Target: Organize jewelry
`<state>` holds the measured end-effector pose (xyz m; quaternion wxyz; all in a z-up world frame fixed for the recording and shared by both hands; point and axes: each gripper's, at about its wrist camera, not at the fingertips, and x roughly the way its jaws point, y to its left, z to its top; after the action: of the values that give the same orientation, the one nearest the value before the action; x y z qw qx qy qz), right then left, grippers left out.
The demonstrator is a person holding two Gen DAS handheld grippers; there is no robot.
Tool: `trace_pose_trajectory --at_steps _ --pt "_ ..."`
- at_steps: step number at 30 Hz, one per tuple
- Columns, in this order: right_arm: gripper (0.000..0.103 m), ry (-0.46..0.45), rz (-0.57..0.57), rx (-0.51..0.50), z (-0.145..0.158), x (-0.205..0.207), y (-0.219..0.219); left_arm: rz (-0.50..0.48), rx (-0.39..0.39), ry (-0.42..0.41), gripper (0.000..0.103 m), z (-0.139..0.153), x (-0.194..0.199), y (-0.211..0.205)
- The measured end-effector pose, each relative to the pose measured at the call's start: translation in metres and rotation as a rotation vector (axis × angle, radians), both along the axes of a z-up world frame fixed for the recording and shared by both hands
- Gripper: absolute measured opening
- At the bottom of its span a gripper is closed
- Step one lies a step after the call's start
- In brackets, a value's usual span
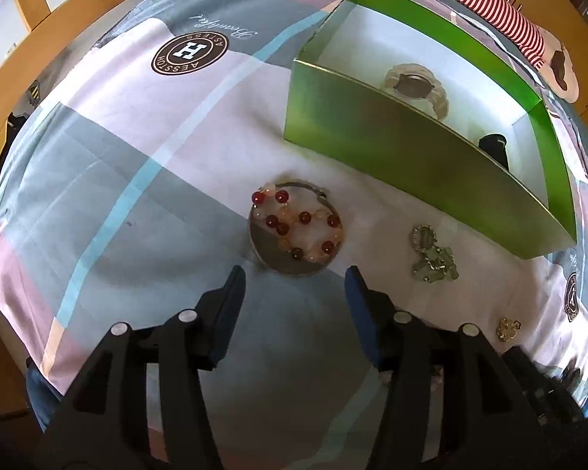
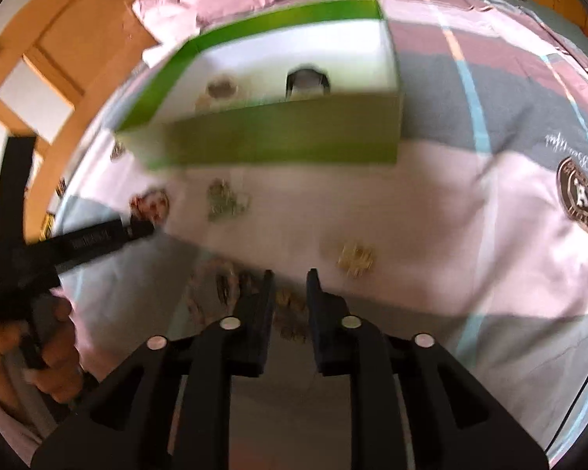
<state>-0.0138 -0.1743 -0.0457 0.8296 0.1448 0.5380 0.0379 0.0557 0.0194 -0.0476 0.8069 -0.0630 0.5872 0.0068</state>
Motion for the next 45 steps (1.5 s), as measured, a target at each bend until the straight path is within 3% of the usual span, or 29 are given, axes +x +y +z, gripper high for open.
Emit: trace_pose_trajectory --at_steps 3,6,8,9,10,11,19,24,29,30,32,33,35,39,41,43,45 --pt "0.025 0.026 0.032 -0.056 -0.011 -0.005 0.011 -0.016 0.000 0.004 0.055 -0.001 -0.003 -0.003" --pt "0.042 0.011 0.061 -0.145 -0.015 -0.003 0.025 -0.058 -0.005 0.018 0.057 -0.003 -0.011 -0.008" --pt "0.042 -0.005 0.065 -0.201 -0.016 0.000 0.029 -0.097 -0.014 0.025 0.058 -0.004 -0.017 -0.014" --pt "0.031 -0.013 0.054 -0.198 -0.016 0.002 0.028 -0.120 -0.013 0.024 0.058 -0.005 -0.020 -0.018" --pt "0.014 -0.015 0.036 -0.201 -0.015 0.002 0.025 -0.138 -0.008 0.023 0.059 -0.005 -0.022 -0.021" --pt "0.009 -0.011 0.024 -0.204 -0.013 0.002 0.022 -0.158 0.000 0.023 0.059 -0.006 -0.024 -0.025" --pt "0.008 -0.098 -0.124 -0.168 0.022 -0.009 -0.018 -0.252 0.043 0.053 0.051 -0.015 -0.026 -0.047" --pt "0.008 -0.113 -0.138 -0.158 0.036 -0.012 -0.025 -0.292 0.091 0.046 0.052 -0.019 -0.030 -0.060" --pt "0.008 -0.094 -0.121 -0.142 0.027 -0.012 -0.012 -0.338 0.147 0.023 0.053 -0.020 -0.035 -0.071" --pt "0.008 -0.090 -0.118 -0.139 0.024 -0.012 -0.011 -0.348 0.151 0.016 0.046 -0.020 -0.035 -0.074" --pt "0.008 -0.085 -0.113 -0.132 0.022 -0.013 -0.007 -0.369 0.127 -0.003 0.023 -0.018 -0.037 -0.077" --pt "0.008 -0.086 -0.112 -0.129 0.022 -0.013 -0.006 -0.369 0.121 -0.010 0.005 -0.017 -0.036 -0.079" --pt "0.008 -0.091 -0.113 -0.125 0.024 -0.014 -0.007 -0.336 0.093 -0.025 0.004 -0.013 -0.032 -0.074" --pt "0.008 -0.106 -0.118 -0.122 0.032 -0.017 -0.009 -0.143 -0.010 -0.109 0.004 0.010 -0.016 -0.034" --pt "0.008 -0.105 -0.119 -0.121 0.032 -0.017 -0.011 -0.058 -0.020 -0.134 0.011 0.018 -0.006 -0.016" --pt "0.008 -0.100 -0.120 -0.121 0.031 -0.017 -0.011 0.017 -0.018 -0.122 0.027 0.018 0.004 0.000" --pt "0.008 -0.095 -0.121 -0.119 0.029 -0.018 -0.011 0.058 -0.011 -0.081 0.027 0.010 0.016 0.006"
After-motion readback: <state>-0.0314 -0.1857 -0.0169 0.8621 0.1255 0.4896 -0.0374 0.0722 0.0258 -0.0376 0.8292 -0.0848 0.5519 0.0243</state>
